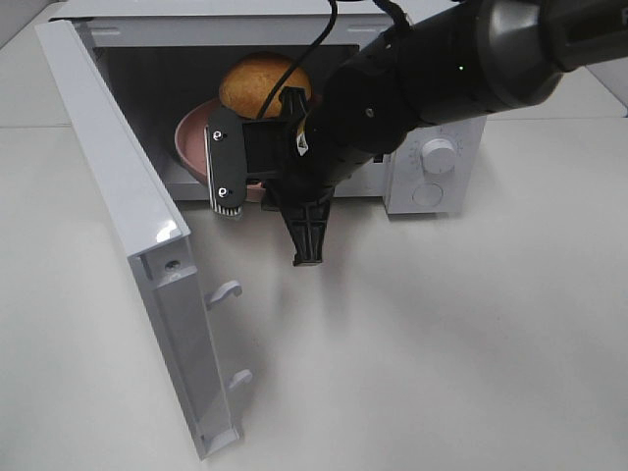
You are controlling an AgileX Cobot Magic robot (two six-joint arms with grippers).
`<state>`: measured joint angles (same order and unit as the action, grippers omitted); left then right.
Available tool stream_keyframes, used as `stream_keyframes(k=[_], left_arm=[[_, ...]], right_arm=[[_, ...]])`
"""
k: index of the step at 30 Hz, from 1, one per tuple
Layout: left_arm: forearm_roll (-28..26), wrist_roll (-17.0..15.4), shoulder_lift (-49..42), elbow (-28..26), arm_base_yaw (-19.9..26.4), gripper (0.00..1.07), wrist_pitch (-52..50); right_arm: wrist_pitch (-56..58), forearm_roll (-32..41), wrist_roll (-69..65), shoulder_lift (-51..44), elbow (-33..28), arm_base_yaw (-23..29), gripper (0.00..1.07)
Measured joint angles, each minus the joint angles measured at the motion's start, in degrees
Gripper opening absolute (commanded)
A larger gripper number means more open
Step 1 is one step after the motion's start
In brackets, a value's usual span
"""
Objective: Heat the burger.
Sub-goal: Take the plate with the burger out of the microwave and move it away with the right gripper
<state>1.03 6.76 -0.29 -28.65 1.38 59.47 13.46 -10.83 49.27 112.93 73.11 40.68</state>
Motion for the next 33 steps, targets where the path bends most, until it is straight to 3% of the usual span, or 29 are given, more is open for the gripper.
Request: stream_keyframes(k=[11,18,33], left_arm=[[0.0,0.0,0.0,0.0,0.0,0.8,0.0],[0.0,0.0,0.0,0.0,0.0,0.8,0.0],[0.0,0.0,0.0,0.0,0.0,0.8,0.0]], right_arm=[[-4.9,-0.3,1.3,-5.3,-9.2,0.2,0.0],[-9.2,-1.0,1.6,-10.8,-18.0,0.2,0.0],[-9.7,-0.5,0.0,-21.5,-30.3,-0.2,0.0]])
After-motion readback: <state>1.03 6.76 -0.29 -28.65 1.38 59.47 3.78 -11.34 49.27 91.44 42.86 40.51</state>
